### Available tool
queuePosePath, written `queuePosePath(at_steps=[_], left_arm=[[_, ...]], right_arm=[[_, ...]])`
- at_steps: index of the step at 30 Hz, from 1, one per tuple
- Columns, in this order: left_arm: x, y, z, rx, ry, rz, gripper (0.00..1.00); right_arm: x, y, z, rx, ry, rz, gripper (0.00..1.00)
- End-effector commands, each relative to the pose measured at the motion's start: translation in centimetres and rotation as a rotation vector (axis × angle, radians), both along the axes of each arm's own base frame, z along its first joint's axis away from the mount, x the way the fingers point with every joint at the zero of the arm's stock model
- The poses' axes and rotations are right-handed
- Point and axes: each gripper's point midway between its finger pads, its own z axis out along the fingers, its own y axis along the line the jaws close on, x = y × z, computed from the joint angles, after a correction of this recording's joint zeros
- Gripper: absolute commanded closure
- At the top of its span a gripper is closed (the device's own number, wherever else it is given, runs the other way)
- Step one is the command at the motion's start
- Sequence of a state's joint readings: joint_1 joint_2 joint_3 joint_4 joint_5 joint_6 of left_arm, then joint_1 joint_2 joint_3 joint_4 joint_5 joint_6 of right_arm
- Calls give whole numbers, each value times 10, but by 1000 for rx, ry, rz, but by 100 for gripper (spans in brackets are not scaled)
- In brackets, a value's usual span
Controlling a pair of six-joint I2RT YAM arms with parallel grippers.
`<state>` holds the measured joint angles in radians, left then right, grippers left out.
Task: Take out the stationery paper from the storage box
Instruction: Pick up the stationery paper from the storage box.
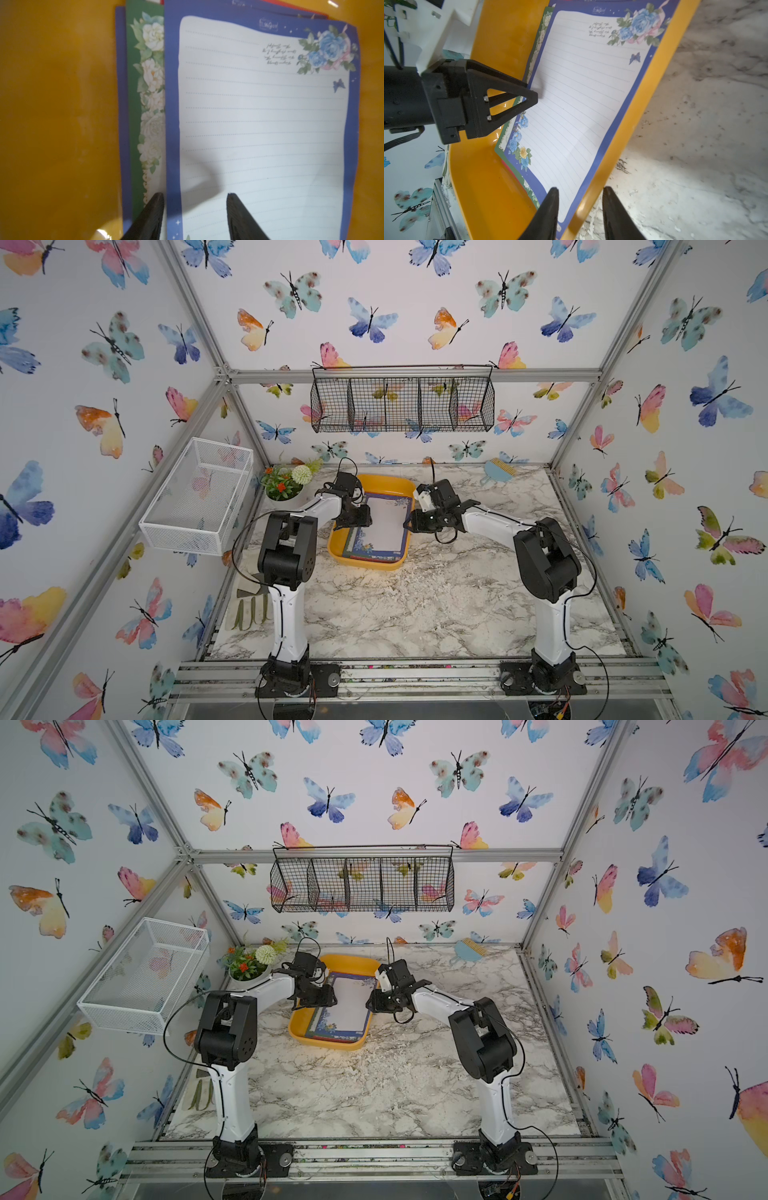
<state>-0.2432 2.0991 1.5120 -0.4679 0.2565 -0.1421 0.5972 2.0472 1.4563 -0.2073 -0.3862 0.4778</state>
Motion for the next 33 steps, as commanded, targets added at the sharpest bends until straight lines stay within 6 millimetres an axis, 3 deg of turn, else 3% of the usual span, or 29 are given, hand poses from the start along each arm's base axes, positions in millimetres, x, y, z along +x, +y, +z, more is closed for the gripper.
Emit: queuePosePath(at_steps=[1, 11, 18, 33], left_arm=[[-13, -12, -14, -56, 81, -27, 51], [-8, -6, 5, -168, 63, 25, 59], [-10, -15, 15, -313, 74, 20, 62], [-7, -12, 38, -429, 34, 48, 69]], right_arm=[[-4, 0, -10, -24, 17, 12, 61], [-5, 3, -10, 0, 25, 11, 63], [-6, 4, -12, 7, 36, 9, 63], [-5, 5, -10, 15, 35, 2, 65]])
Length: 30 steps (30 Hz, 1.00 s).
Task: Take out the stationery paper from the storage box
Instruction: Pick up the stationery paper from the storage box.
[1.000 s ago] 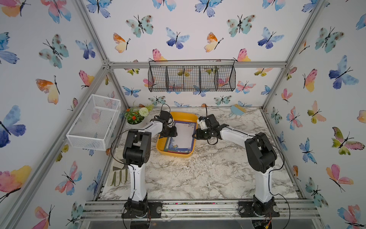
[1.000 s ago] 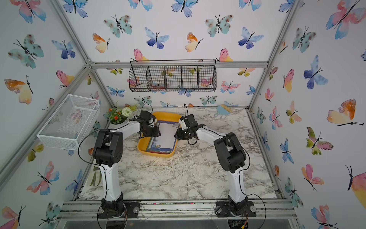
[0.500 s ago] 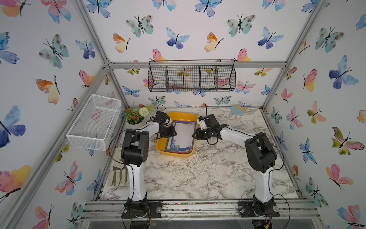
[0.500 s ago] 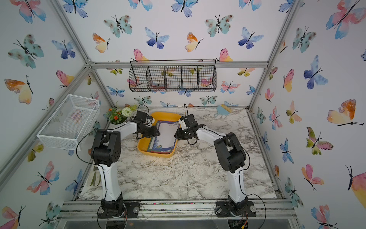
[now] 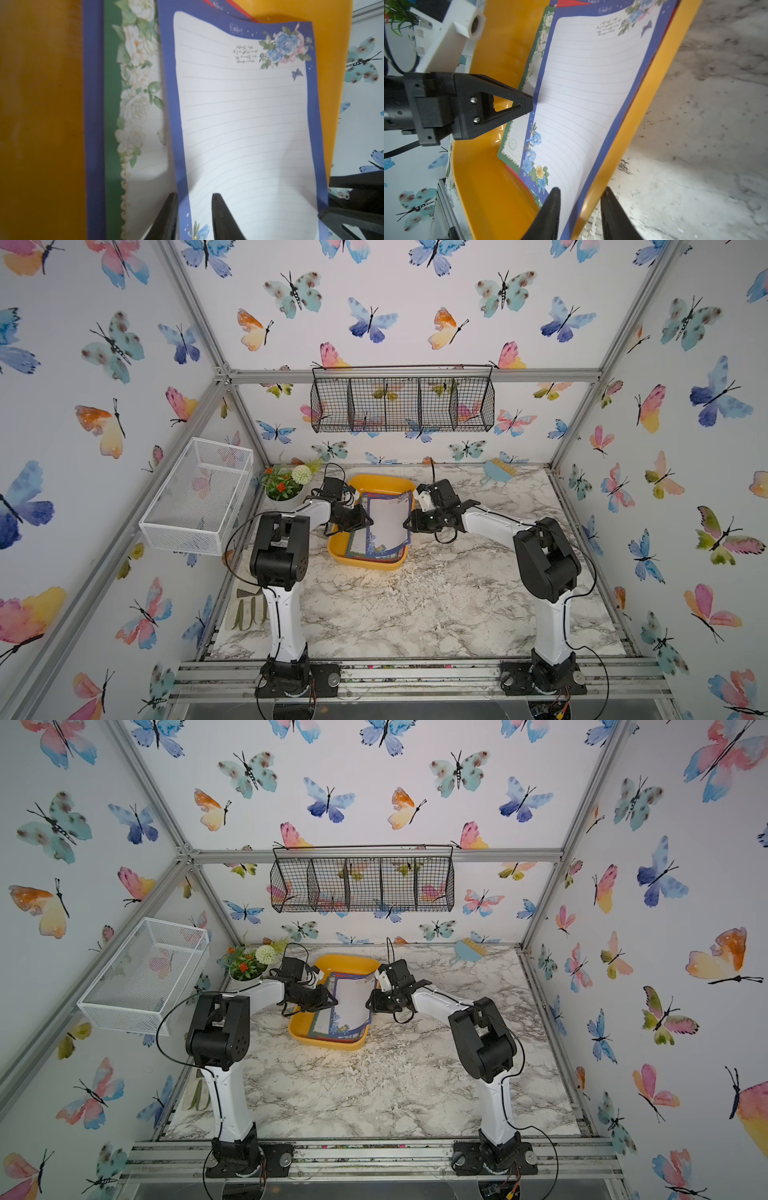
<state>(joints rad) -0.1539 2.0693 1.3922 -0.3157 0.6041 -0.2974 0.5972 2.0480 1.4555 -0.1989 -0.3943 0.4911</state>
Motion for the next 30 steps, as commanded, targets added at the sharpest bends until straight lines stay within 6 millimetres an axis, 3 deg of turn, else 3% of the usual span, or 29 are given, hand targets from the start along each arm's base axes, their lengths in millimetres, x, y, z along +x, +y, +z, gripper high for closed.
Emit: queuePosePath(at_steps=[1, 30], left_arm=[[3, -2, 26, -66, -44, 1, 69], [1, -19, 39, -299, -15, -13, 74]], right_arm=[[-5, 4, -10, 4, 29, 6, 65], [-5, 3, -12, 0, 33, 4, 65]])
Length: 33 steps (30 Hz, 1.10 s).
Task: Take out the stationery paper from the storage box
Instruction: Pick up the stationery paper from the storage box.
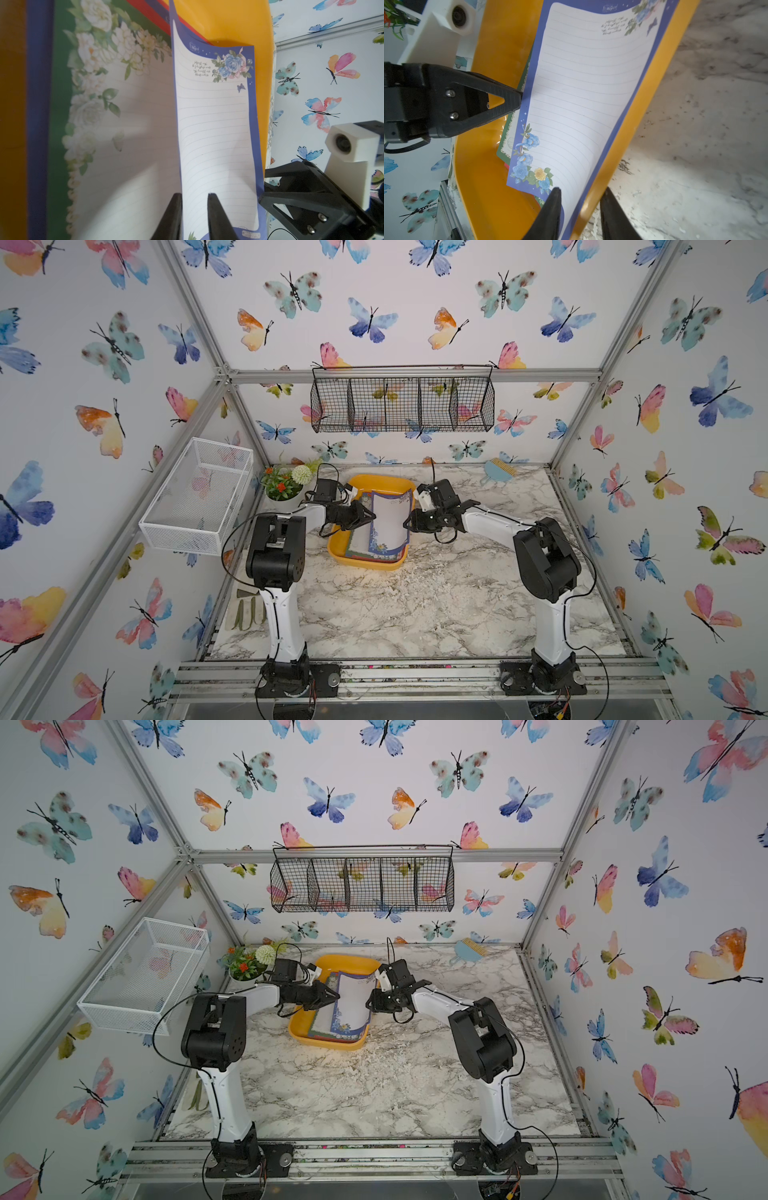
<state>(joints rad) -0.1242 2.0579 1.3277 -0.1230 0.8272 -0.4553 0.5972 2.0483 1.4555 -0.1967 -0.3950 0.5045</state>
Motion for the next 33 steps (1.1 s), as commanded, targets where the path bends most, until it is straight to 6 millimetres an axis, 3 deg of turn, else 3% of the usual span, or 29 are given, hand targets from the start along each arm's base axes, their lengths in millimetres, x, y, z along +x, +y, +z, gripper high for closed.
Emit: queuePosePath(at_steps=[1, 5, 9, 14, 24, 33], left_arm=[[-3, -5, 12, -47, -17, -27, 74], [-4, -7, 9, -33, -19, -30, 62], [-4, -10, 5, -27, -15, -38, 61], [-5, -12, -1, -17, -8, -42, 66], [-8, -17, -14, 54, 7, -63, 68], [-5, -8, -12, 130, -19, -48, 86]], right_arm=[[-5, 2, -13, -6, 26, 14, 65], [-6, 3, -14, -5, 31, 15, 65], [-6, 2, -13, -4, 29, 15, 65], [-6, 2, -13, -4, 27, 14, 65], [-7, 2, -13, -3, 24, 15, 65], [-6, -2, -2, -12, -1, 5, 64]])
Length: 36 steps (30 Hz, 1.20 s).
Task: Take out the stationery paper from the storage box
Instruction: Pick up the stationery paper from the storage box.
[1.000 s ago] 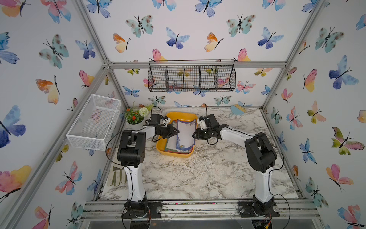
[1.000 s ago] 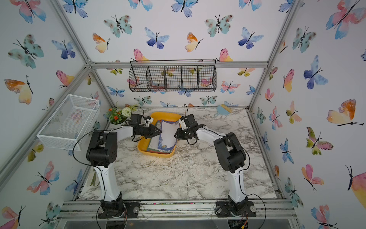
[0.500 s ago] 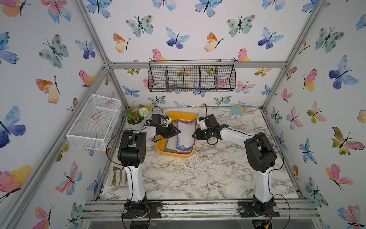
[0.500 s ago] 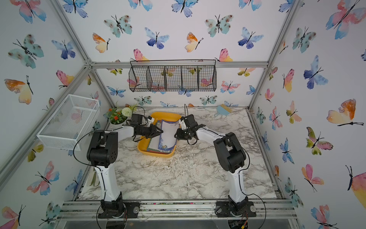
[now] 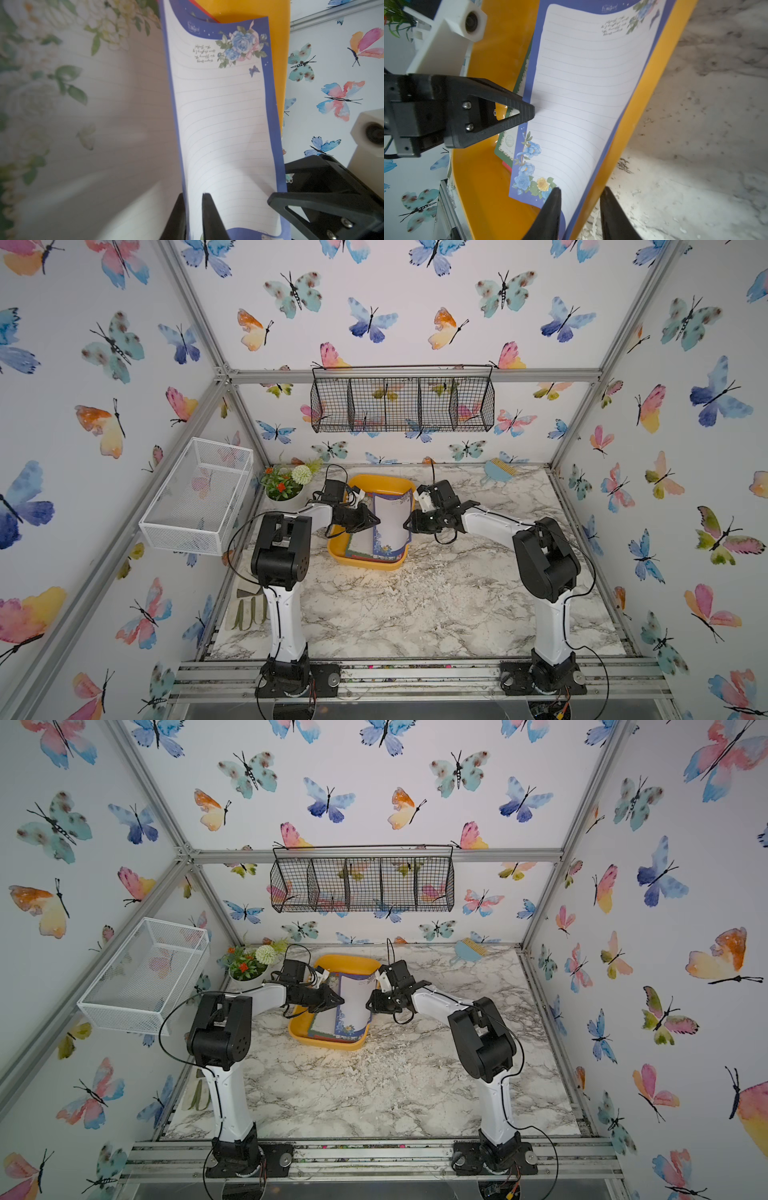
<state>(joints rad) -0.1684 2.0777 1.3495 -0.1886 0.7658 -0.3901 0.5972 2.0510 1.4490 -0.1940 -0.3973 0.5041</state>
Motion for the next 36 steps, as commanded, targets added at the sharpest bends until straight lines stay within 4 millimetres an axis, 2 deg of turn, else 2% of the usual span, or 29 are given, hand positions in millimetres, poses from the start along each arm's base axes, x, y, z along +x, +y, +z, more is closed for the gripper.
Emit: queuePosePath(at_steps=[1, 5, 7, 13, 19, 25, 30, 33, 36], left_arm=[[4, 5, 7, 58, -40, -4, 87], [6, 9, 29, 88, -107, -11, 94], [7, 12, 55, 109, -174, -9, 97], [0, 16, 121, 143, -349, -8, 100], [-16, 15, 203, 178, -562, -5, 100], [-49, 5, 291, 296, -894, -46, 100], [-87, 5, 364, 275, -1122, -74, 100], [-124, -3, 406, 187, -1266, -162, 100], [-173, -12, 441, 50, -1406, -268, 100]], right_arm=[[-4, -3, 3, -17, -15, -1, 62], [-3, -10, 16, -49, -54, -6, 48], [-2, -15, 24, -65, -77, -13, 41], [-6, -26, 53, -69, -160, -20, 31], [-23, -29, 102, 69, -319, -1, 29], [-42, -53, 161, 101, -561, 7, 28], [-70, -70, 222, 156, -798, 54, 25], [-95, -77, 260, 223, -944, 99, 23], [-119, -82, 290, 293, -1048, 147, 20]])
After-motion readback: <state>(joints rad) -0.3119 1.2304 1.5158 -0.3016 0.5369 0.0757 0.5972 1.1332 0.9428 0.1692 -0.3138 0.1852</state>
